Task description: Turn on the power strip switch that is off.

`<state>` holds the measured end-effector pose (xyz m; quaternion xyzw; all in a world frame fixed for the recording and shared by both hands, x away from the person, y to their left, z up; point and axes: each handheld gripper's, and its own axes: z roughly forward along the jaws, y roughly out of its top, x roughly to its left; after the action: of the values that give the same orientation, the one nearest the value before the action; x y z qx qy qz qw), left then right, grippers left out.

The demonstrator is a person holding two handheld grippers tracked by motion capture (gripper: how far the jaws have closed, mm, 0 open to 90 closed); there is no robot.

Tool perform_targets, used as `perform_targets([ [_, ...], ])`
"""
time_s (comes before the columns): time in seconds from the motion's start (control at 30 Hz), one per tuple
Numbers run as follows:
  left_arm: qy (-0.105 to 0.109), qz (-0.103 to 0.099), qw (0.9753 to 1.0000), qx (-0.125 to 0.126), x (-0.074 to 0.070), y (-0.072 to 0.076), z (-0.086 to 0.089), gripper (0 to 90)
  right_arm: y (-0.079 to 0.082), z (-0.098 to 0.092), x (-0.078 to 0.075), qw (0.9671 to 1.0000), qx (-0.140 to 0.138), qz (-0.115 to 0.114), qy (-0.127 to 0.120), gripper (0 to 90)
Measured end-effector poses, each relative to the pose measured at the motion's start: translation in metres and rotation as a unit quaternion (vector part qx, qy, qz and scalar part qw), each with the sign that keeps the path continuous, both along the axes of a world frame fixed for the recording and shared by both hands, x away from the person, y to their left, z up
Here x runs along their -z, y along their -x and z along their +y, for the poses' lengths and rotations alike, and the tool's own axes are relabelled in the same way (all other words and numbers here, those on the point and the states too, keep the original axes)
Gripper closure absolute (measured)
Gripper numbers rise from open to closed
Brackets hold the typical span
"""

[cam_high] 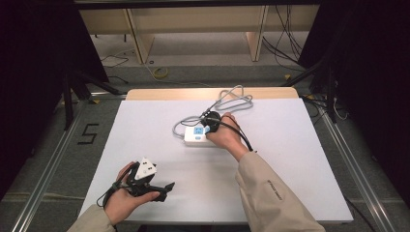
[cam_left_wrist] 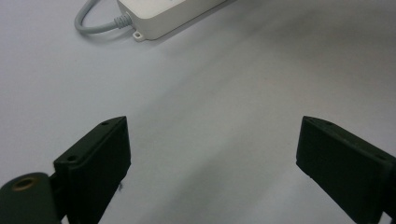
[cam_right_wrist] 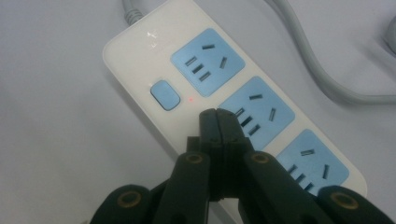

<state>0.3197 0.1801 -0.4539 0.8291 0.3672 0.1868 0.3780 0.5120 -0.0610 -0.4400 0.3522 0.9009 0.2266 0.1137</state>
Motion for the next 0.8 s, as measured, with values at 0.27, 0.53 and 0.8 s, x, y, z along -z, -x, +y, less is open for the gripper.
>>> perform_targets([
  [0.27, 0.0, 0.001, 1.0, 0.0, 0.0001, 0.0001, 0.0001, 9.7, 0.0004, 0.0046, -0.0007, 0.9999, 0.005, 0.0, 0.014, 90.0],
  [0.53, 0.0, 0.002, 1.0, -0.001, 0.0003, 0.0005, -0.0001, 9.7, -0.0012, 0.005, -0.0011, 0.9997, 0.014, 0.009, 0.017, 90.0],
  [0.8, -0.001, 0.002, 1.0, -0.001, 0.0002, 0.0007, -0.0002, 9.7, -0.0011, 0.0048, -0.0009, 0.9997, 0.018, 0.011, 0.014, 90.0],
])
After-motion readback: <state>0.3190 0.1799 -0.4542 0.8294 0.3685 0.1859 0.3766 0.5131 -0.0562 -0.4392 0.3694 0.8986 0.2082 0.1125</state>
